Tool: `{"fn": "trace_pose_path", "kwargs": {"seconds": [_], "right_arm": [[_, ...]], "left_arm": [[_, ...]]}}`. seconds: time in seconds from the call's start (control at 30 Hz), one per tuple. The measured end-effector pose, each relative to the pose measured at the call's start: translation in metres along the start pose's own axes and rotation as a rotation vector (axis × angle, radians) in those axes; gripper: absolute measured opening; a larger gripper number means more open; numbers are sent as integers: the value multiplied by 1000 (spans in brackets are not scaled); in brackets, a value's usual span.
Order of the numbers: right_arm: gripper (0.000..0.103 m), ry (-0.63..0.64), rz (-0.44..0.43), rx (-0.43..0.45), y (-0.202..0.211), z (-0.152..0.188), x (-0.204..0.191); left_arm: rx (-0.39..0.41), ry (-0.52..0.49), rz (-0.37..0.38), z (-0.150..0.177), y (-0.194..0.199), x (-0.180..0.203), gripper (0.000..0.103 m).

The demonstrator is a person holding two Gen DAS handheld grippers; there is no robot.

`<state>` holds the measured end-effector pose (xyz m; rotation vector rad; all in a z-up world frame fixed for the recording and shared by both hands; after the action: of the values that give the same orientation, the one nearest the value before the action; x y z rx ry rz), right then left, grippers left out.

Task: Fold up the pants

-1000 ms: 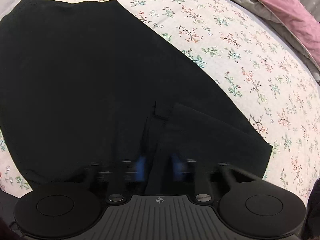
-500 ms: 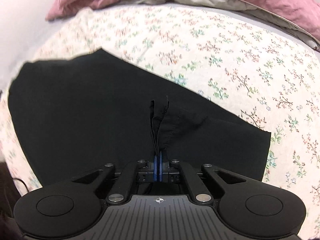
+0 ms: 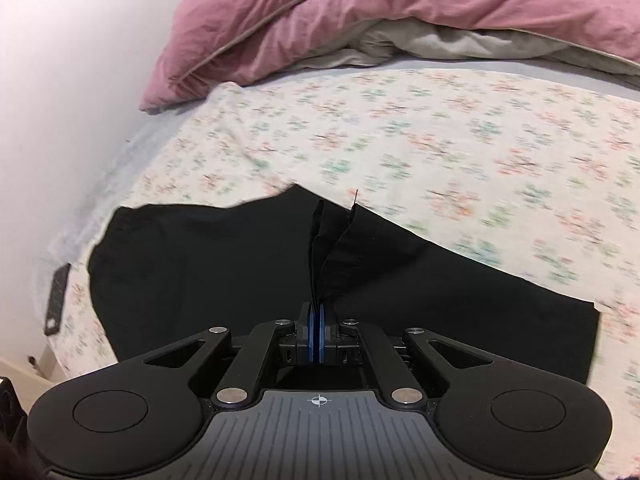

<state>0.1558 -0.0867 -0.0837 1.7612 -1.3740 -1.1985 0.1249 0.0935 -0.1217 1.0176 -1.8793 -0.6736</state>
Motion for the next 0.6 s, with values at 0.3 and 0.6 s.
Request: {"fn": "trace_pose_path", "kwargs": {"seconds": [0.3, 0.6], "right_arm": [[0, 25, -95, -23, -62, -36, -85], [0, 39, -211, -45, -123, -72, -175]], "left_arm": [[46, 109, -86, -12, 41, -82, 24], [128, 256, -171, -19, 93, -165, 24]]}}
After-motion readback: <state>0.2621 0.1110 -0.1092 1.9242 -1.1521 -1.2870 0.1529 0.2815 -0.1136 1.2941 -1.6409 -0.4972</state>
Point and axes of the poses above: each gripper's, at about its wrist camera, not at the fingertips, and y roughly against the way its jaws point, x to its right, z to its underside, the point moved 5 cm from there along -y, roughly the way its jaws point, and after that the axes turned 10 degrees about -x, right-handed, at the moved point
